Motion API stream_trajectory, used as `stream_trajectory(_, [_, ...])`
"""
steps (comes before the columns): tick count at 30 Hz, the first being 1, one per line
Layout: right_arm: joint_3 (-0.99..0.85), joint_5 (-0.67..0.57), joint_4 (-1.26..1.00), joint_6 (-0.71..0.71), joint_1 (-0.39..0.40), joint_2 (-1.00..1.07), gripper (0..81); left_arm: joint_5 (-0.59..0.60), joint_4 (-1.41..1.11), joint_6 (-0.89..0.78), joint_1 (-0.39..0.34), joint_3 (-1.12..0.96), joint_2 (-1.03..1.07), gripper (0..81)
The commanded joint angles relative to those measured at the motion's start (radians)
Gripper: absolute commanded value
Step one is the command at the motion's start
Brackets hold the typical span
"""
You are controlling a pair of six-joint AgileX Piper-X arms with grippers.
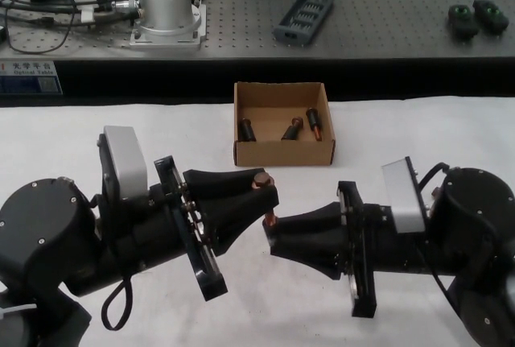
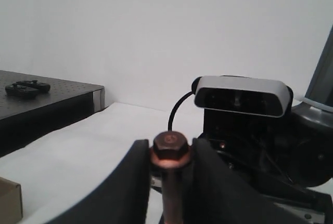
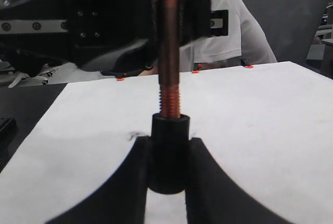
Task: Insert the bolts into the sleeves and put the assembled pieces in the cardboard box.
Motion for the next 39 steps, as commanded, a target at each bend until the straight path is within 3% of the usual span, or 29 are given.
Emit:
stream_trajectory(1, [-0.009, 0.007, -0.068, 0.046, -0.011, -0.008, 7.1, 0.014, 0.026, 0.048, -0.002, 0.014, 0.000, 0.6])
stream_trajectory(24, [-0.009, 0.007, -0.180, 0.160, -0.012, -0.008, 7.1, 0.003, 0.074, 0.045, -0.002, 0.014, 0.000, 0.6])
stream_trajectory(39, [-0.009, 0.007, -0.163, 0.160, -0.009, -0.008, 7.1, -0.214, 0.074, -0.089, -0.002, 0.014, 0.000, 0.6])
